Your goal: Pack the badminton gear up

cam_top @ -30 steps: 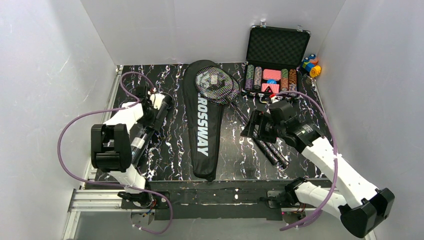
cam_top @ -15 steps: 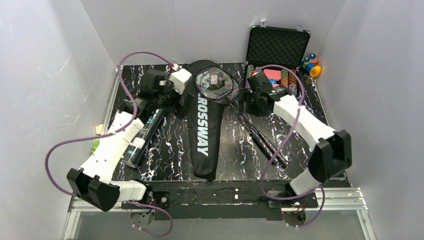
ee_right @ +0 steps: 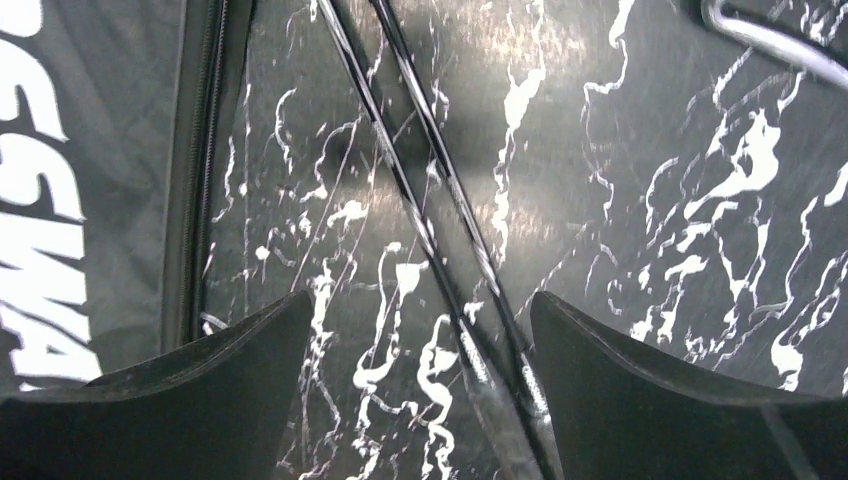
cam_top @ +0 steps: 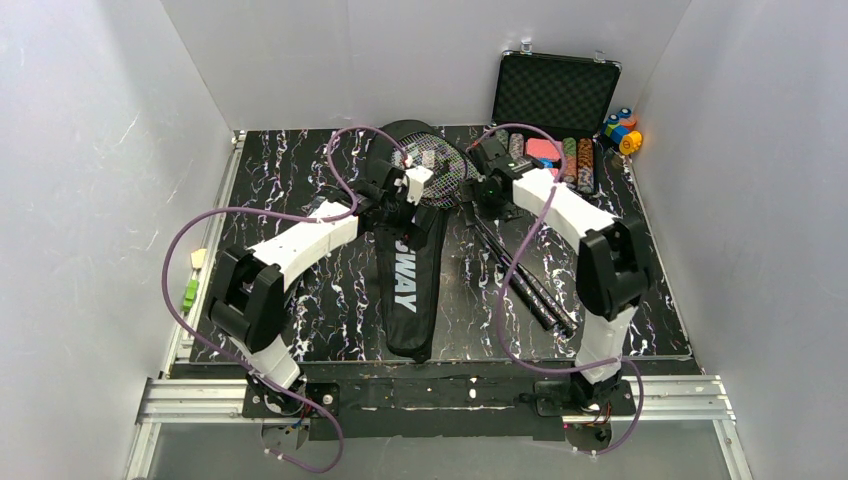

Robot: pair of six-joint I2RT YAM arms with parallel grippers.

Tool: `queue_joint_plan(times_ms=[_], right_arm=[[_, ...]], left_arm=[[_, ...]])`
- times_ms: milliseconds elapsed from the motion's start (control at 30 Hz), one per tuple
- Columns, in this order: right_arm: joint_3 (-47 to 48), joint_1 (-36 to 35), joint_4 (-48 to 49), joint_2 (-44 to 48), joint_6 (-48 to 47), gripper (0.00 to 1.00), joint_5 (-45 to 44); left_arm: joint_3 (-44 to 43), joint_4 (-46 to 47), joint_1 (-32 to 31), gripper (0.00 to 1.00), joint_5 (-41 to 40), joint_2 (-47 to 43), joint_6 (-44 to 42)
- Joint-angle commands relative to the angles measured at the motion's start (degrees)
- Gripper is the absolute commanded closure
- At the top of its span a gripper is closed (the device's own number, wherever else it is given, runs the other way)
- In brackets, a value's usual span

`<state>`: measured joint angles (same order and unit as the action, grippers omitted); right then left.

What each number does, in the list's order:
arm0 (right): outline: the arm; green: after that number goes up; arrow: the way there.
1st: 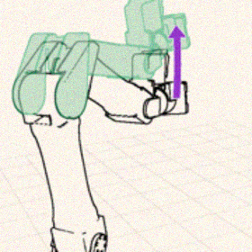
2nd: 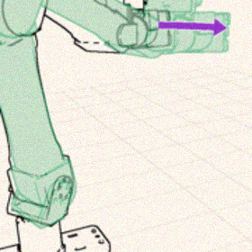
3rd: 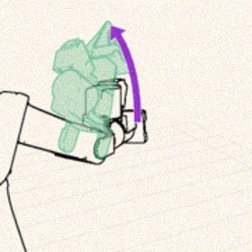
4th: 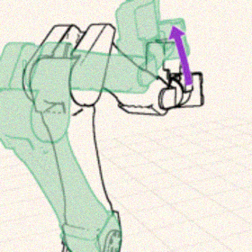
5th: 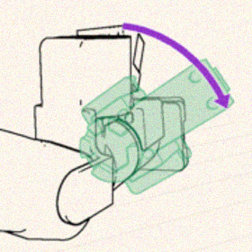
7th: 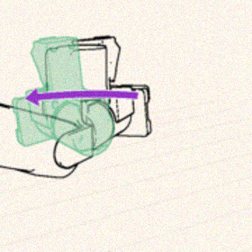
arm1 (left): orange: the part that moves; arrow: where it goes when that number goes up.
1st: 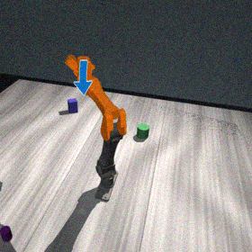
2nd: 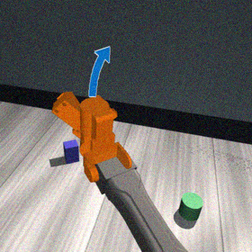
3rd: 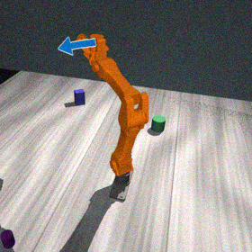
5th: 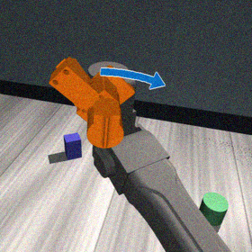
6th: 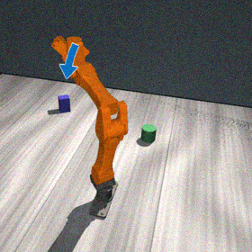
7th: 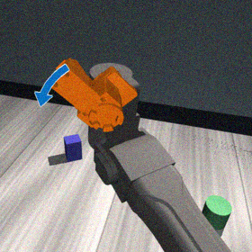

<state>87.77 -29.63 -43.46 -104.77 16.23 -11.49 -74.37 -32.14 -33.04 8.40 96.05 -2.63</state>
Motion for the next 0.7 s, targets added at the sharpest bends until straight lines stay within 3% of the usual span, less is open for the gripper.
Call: queue_joint_plan(times_ms=[0,433,600,667], right_arm=[[6.33,0.08,0.75,-6.22,-6.11,0.11,-0.79],[13.05,0.25,4.83,-19.28,-11.73,0.21,-0.35],[15.68,1.85,5.32,-22.26,-11.16,0.47,1.42],[15.18,3.26,6.07,-22.54,-9.77,0.67,3.02]], left_arm=[[1.8,8.14,0.08,0.02,-0.3,-1.05,5.75],[4.26,9.58,0.83,0.02,-1.26,0.58,7.38],[3.95,9.8,1.05,0.02,-3.04,2.12,7.22],[3.93,10.87,1.11,0.02,-3.97,4.37,6.84]])
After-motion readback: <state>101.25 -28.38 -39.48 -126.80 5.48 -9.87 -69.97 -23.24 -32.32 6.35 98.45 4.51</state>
